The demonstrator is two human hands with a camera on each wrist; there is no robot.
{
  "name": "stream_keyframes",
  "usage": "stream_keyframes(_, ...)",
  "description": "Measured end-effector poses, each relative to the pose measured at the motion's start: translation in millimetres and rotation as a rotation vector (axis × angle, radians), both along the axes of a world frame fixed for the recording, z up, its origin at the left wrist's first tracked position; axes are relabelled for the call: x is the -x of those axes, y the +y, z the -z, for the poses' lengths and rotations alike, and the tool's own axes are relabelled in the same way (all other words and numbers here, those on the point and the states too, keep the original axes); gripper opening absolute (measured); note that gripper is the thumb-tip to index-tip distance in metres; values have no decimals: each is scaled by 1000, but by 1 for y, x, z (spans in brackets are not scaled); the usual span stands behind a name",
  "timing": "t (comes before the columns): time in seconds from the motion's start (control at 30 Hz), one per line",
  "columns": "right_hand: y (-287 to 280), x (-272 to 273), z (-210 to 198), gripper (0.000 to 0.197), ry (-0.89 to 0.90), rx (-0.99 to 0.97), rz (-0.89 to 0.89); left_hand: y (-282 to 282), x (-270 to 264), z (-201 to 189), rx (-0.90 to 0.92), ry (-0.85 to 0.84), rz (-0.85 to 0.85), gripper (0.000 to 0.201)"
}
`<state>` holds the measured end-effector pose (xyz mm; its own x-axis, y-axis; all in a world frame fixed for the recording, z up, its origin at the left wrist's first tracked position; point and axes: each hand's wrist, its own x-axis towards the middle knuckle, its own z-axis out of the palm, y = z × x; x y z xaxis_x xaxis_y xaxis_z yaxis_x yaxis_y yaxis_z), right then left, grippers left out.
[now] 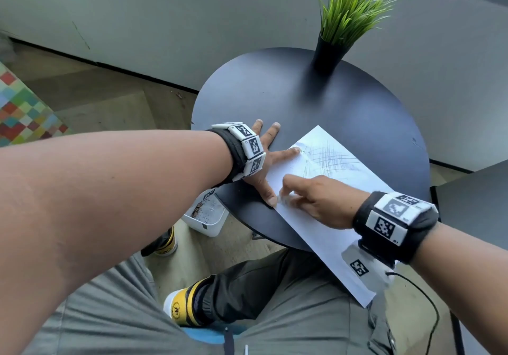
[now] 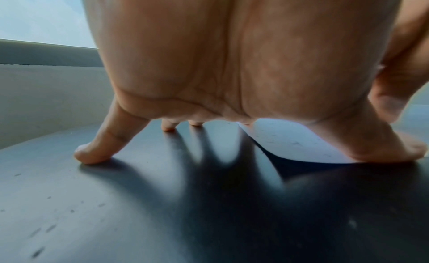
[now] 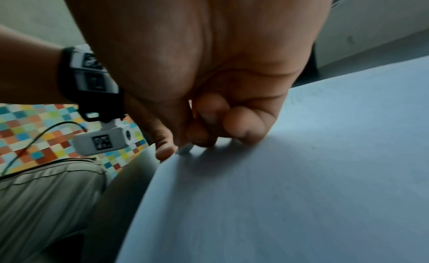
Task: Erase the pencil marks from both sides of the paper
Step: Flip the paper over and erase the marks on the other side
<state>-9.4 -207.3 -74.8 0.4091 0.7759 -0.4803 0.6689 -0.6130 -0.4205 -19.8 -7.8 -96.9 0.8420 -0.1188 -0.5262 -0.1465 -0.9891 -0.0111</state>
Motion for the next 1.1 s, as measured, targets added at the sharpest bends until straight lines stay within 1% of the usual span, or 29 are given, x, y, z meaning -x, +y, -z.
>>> stream_keyframes(0.03,-1,0,-1,9,18,16,-22,0,-1,0,1,-4,1,139)
stream_keyframes(0.07,0,-6,0,12,-2,5,16,0,-1,1,5,-5,1,139)
stream_keyframes(0.13,0,-21,-2,19,-84,-70,219,1,-1,-1,15,-4,-2,137)
stream_keyframes(0.17,-1,-24,-1,20,-129,-106,288,1,0,-1,15,-4,-3,137)
stream_keyframes(0.2,-1,-23,-2,18,-143,-115,292,0,1,-1,11,-2,-4,136)
stream_keyframes(0.23,0,-18,-3,13,-121,-83,234,0,1,-2,6,2,-7,136)
stream_keyframes(0.27,1,-12,-4,10,-70,-35,134,-1,2,-3,-2,8,-8,137)
stream_keyframes(0.3,3,-3,-6,10,-11,17,28,0,2,-3,-13,13,-9,137)
stream_keyframes(0.33,3,3,-9,13,40,59,-38,-1,2,-4,-20,15,-6,137)
stream_keyframes(0.37,3,2,-12,15,67,79,-53,-1,0,-6,-22,14,-1,137)
stream_keyframes(0.4,2,-4,-12,18,58,67,-26,-1,-1,-7,-21,17,3,136)
stream_keyframes(0.43,1,-12,-11,19,26,30,43,0,-1,-9,-18,25,4,135)
stream_keyframes(0.53,-8,-40,-4,20,-60,-93,358,1,0,-16,-20,65,2,132)
stream_keyframes(0.57,-11,-45,0,21,-72,-107,420,0,0,-19,-20,71,2,130)
stream_keyframes(0.67,-13,-42,11,21,-101,-95,466,-2,2,-24,21,55,-40,118)
stream_keyframes(0.73,-12,-38,13,21,-123,-73,459,-6,7,-25,41,33,-75,113)
stream_keyframes(0.87,-9,-47,2,24,-188,36,425,-14,14,-21,-27,-9,-48,128)
stream_keyframes(0.93,-6,-45,-2,26,-199,21,437,-13,14,-19,-32,-16,-35,130)
stream_keyframes(0.97,-4,-39,-2,27,-196,10,416,-12,12,-18,-33,-14,-29,131)
stream_keyframes(1.0,-2,-30,-2,27,-187,2,363,-11,12,-19,-35,-7,-23,131)
stream_keyframes(1.1,6,0,0,26,-133,-10,98,-10,11,-20,-38,8,-12,132)
